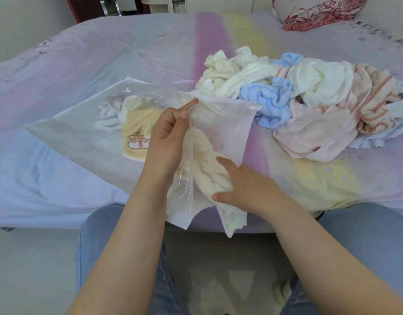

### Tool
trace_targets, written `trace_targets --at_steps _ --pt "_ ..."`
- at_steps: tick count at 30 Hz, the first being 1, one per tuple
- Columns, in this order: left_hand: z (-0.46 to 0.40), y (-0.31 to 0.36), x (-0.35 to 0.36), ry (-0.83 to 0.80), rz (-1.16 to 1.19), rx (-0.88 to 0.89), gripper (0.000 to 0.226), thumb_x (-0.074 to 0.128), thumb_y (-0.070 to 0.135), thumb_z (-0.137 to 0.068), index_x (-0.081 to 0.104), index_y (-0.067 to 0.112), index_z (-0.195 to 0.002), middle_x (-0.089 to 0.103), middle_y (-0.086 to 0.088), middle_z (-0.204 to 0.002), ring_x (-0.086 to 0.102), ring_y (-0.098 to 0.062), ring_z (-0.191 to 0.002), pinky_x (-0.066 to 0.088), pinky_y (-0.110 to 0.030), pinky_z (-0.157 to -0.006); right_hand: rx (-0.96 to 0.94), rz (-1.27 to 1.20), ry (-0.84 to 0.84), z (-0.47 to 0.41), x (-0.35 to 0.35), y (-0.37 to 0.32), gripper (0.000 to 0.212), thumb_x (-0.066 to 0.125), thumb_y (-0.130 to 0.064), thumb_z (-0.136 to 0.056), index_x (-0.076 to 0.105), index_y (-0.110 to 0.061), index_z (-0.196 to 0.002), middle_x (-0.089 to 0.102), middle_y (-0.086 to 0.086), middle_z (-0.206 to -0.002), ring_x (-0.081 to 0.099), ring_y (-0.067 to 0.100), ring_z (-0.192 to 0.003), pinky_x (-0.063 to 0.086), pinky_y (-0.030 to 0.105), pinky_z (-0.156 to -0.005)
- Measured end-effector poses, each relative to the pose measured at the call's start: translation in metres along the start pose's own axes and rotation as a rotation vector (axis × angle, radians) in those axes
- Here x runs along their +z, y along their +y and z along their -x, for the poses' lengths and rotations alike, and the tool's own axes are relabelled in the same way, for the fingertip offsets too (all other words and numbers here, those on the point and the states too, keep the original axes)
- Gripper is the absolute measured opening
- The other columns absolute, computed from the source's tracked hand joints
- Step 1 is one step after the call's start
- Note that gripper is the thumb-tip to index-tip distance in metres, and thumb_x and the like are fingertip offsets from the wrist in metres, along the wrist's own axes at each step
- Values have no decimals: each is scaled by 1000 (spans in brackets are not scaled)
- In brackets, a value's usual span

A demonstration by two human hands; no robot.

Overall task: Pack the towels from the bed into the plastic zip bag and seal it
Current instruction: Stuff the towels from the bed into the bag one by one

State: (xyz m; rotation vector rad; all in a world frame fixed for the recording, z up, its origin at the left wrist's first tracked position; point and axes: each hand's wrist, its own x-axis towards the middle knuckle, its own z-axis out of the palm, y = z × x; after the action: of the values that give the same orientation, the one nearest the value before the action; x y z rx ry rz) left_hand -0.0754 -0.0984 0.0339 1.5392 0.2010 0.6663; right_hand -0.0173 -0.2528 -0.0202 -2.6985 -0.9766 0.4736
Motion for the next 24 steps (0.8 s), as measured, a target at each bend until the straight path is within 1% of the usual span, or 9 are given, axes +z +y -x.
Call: trace_targets --at_steps 3,5,8,11,13,16,19,22,24 --pt "0 0 3 -12 -39 8 19 44 12 -100 49 5 -83 64 2 -128 53 4 -122 38 -18 -98 43 0 -74 -7 2 7 33 53 -39 -89 48 -24 -118 59 1 -100 58 21 -89 42 27 -62" --pt "2 1 3 -10 -45 8 21 44 11 -100 48 6 -80 64 -5 -128 56 4 -117 40 -14 -93 28 -326 119 -12 -4 -1 10 55 -32 -88 52 -23 -84 57 -1 -80 57 22 -79 40 29 -59" --pt "5 4 1 -15 19 -8 23 44 11 -100 48 10 -78 64 2 -128 57 1 -118 42 -19 -99 -24 -784 469 -29 -15 -25 11 61 -30 -86 59 -19 -84 63 -1 -79 58 19 -74 45 33 -65" --pt "4 6 3 -11 52 -10 26 43 11 -100 46 11 -75 64 6 -127 57 -7 -121 39 -34 -107 -94 -570 297 -68 -8 -55 16 52 -22 -90 58 -18 -76 61 0 -76 54 20 -74 40 30 -62" --pt "5 8 9 66 51 -14 31 42 10 -100 45 13 -70 66 6 -124 60 -9 -114 40 -30 -101 -120 -494 154 -91 -5 -68 25 46 -13 -91 47 -19 -67 51 -2 -70 51 20 -77 39 26 -64" --pt "4 10 15 122 63 -6 30 41 12 -100 48 12 -70 69 9 -118 61 -3 -113 40 -13 -92 -212 -407 55 -103 -14 -79 41 46 1 -93 31 -28 -68 34 -8 -71 37 19 -90 31 16 -64" --pt "-1 6 9 92 67 -20 21 43 15 -98 51 5 -82 68 6 -121 59 -12 -120 39 -36 -109 -236 -346 95 -99 -16 -72 48 45 -3 -93 18 -33 -66 23 -12 -69 37 19 -87 29 19 -59" --pt "-1 4 5 13 89 -40 25 44 17 -100 49 13 -76 66 8 -125 57 -13 -122 39 -40 -109 -248 -346 166 -74 -8 -44 15 43 -13 -93 56 -21 -92 56 -1 -86 54 21 -83 38 27 -68" --pt "2 5 9 -4 79 -55 28 43 16 -101 47 16 -73 65 10 -126 60 -4 -113 48 -25 -94 -180 -369 293 -48 -2 -16 27 47 -21 -95 62 -22 -117 65 -4 -116 59 17 -105 44 28 -82"
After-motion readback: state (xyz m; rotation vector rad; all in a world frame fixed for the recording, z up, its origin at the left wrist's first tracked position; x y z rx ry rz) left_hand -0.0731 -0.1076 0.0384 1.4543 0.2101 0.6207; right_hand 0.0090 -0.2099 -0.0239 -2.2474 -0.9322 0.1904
